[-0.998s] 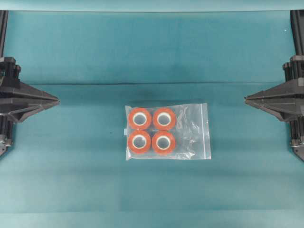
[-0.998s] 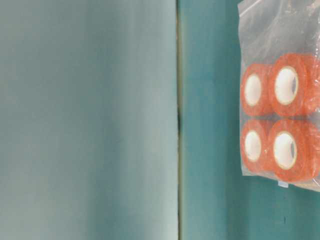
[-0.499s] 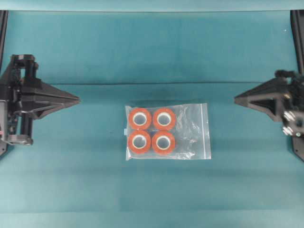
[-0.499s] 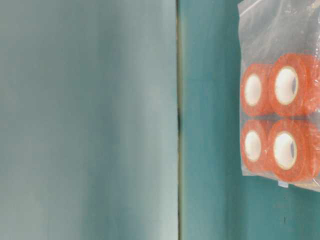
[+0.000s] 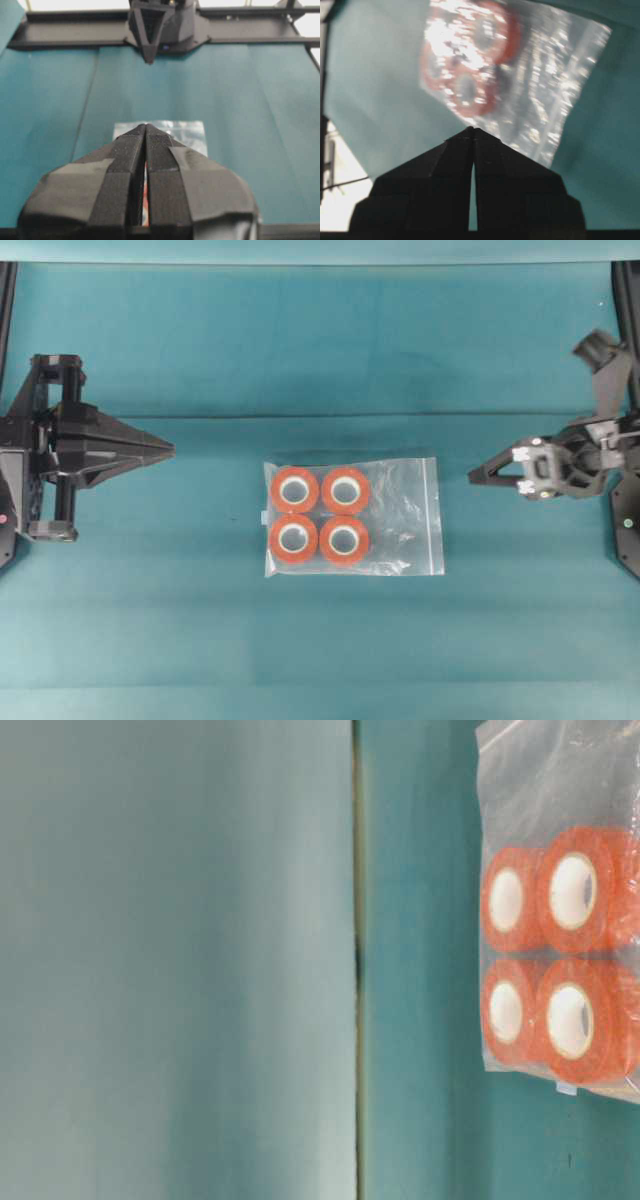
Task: Hand over the clear zip bag and make it stand upright.
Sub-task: 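Move the right gripper open toward the right edge of the clear bag, then close the right gripper on the bag's right edge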
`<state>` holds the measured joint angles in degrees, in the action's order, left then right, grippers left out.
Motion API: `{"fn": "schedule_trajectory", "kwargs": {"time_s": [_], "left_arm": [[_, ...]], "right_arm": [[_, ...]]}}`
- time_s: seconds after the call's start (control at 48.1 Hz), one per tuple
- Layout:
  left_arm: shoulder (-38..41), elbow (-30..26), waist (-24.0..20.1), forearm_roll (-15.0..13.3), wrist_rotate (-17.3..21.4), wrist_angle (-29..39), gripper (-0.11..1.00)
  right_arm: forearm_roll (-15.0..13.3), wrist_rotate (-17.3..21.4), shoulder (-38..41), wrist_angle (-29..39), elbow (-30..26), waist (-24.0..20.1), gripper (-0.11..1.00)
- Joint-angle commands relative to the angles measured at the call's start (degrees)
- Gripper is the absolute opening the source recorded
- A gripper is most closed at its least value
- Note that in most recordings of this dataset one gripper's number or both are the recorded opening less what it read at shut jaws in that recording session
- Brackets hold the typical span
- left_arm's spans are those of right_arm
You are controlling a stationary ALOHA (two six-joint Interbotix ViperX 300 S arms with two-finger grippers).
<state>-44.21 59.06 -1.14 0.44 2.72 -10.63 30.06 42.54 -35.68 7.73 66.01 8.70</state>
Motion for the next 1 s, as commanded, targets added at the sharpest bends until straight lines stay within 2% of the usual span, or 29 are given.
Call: {"fn": "schedule_trajectory", "kwargs": {"time_s": [0.0,0.125,0.312,0.416,0.457,0.644,0.977], "left_arm": [[-0.09,-1.67,0.0,0.09,-0.09,0.09,-0.01],[-0.09,-1.67,0.0,0.09,-0.09,0.09,-0.01],[0.18,-1.67,0.0,0.09,-0.09,0.26,-0.01],[0.7,-1.76,-0.26,0.09,-0.09,0.44,-0.01],[1.05,-1.85,-0.35,0.09,-0.09,0.44,-0.01],[3.25,-2.72,-0.35,0.09,-0.18,0.53,-0.01],[5.27,-3.52,-0.53,0.09,-0.09,0.88,-0.01]], "right_arm": [[0.09,1.49,0.88,-1.41,0.09,-1.05,0.03],[0.18,2.81,2.46,-2.46,0.26,-1.85,0.19],[0.18,6.33,5.98,-3.08,0.44,-3.16,0.71],[0.18,7.82,8.44,-6.06,0.44,-3.87,0.91],[0.18,8.26,9.32,-7.38,0.53,-3.87,0.93],[0.35,10.63,14.33,-12.3,1.32,-4.66,0.92],[0.35,18.63,25.22,-22.59,0.62,-9.93,0.92]]}}
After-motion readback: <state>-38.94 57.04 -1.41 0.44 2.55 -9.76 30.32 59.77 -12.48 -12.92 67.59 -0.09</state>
